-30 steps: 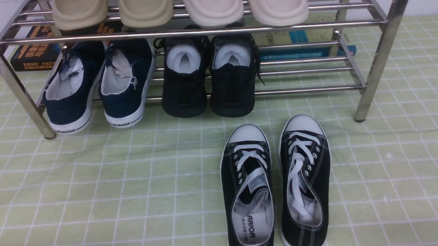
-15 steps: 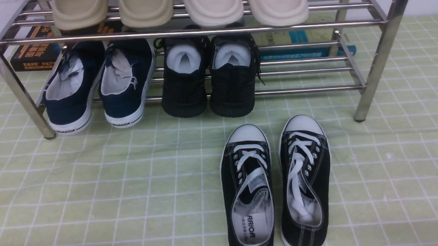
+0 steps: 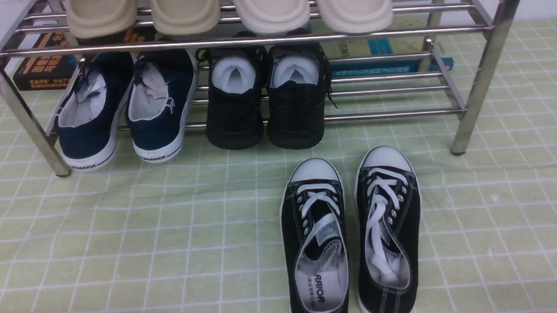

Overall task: Take the shoes off the shelf with your hand from the green coffee tablecloth.
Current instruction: 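Grasp a shoe standing on the lower shelf of the shoe rack with the left gripper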

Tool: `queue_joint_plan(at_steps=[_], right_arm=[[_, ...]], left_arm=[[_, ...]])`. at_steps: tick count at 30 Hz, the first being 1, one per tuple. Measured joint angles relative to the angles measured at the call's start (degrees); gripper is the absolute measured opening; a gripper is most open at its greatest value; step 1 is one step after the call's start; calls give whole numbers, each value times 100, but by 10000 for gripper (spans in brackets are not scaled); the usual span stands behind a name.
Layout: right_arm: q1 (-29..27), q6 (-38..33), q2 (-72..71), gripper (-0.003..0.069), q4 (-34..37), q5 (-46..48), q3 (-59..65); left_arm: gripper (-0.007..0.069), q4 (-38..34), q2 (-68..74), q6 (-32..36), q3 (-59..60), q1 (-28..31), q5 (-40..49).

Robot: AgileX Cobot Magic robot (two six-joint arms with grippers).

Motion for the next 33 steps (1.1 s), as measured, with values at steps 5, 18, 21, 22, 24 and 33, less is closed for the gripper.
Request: queue_joint_plan(at_steps=[5,18,21,22,24,33], right_arm=[[0,980,0,176,1871,24,19],[0,1042,0,178,3499,117,-53],[11,340,34,126,3471,208,-780],[17,23,129,99,3407,249,-1107],[23,-498,406,54,3271,372,-1658],[29,-1609,3022,-11,1475,3188,-3947]], left_arm=[[242,-1830,0,-1372,41,0,18],[227,-2321,0,-1502,30,0,-598],[177,-2321,0,-1216,-408,0,-257],[158,-2295,14,-1082,-657,0,-146],[126,-2201,177,-888,-1115,0,27],[52,-685,3441,612,-3994,0,2747]])
